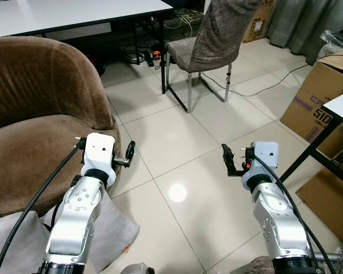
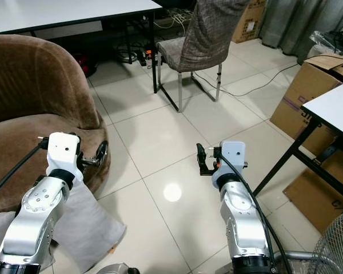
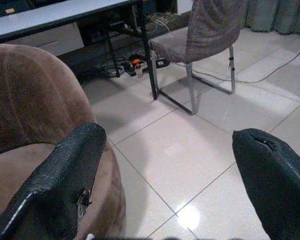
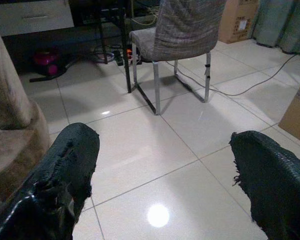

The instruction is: Move the pillow to the sofa from floor

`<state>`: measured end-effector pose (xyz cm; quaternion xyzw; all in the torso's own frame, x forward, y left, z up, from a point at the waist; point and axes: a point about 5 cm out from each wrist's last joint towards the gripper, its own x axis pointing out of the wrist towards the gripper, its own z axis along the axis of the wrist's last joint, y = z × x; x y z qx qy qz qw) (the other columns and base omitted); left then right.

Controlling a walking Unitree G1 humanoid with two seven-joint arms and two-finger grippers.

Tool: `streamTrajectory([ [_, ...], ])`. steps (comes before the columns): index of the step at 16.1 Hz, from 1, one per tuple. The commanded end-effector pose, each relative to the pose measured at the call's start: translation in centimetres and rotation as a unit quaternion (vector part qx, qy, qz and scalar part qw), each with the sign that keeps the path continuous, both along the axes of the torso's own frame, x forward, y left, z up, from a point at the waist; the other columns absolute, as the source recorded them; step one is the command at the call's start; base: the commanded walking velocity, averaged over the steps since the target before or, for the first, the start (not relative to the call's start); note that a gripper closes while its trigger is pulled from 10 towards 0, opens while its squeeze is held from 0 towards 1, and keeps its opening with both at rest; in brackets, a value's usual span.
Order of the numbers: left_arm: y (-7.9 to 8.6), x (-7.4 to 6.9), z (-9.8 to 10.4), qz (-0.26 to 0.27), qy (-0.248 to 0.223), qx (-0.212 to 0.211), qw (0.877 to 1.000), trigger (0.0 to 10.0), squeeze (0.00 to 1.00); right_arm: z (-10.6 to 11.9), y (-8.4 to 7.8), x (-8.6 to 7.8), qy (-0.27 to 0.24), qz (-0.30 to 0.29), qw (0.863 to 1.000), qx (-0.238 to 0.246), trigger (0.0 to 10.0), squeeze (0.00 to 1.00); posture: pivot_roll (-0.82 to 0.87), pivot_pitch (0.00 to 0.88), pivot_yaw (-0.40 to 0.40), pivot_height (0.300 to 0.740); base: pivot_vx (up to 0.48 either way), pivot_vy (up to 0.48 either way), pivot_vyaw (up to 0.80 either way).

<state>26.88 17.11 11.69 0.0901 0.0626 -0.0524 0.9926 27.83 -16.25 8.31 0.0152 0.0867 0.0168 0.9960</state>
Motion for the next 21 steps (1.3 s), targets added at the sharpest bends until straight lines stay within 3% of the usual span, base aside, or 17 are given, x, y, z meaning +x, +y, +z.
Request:
streamTrajectory([
  [1,0.1,0.2,0.1,0.008,0.002,-0.004,1.0,10.0,0.0,0.3,-0.1,0.0,0.0,-0.005,1.0,-0.001,10.0,0.0,0.02,0.0,0.012,0.74,0.0,0.0,0.0],
  [4,0.1,0.5,0.5,0.012,-0.001,-0.018,1.0,10.0,0.0,0.4,-0.3,0.0,-0.001,-0.011,1.0,0.002,10.0,0.0,0.02,0.0,0.021,0.74,0.081,0.0,0.19],
  [8,0.0,0.7,0.4,0.009,0.002,-0.016,1.0,10.0,0.0,0.9,0.5,0.4,-0.013,0.021,1.0,-0.004,10.0,0.0,0.02,0.0,0.026,0.74,0.274,0.0,0.77],
  [15,0.2,0.6,-0.1,0.013,-0.001,0.0,1.0,10.0,0.0,0.9,0.7,0.8,-0.009,0.038,0.999,-0.011,10.0,0.0,0.03,0.0,0.015,0.74,0.0,0.0,0.8],
  [19,0.3,0.8,-0.1,0.014,-0.005,0.002,1.0,10.0,0.0,1.1,1.1,1.2,-0.014,0.047,0.999,-0.011,10.0,0.0,0.03,0.0,0.018,0.74,0.0,-0.451,0.8],
  [21,0.6,1.0,-0.2,0.025,-0.001,-0.002,1.0,10.0,0.0,1.2,1.2,1.3,-0.017,0.046,0.999,-0.011,10.0,0.0,0.03,0.0,0.019,0.74,0.0,0.0,0.0],
])
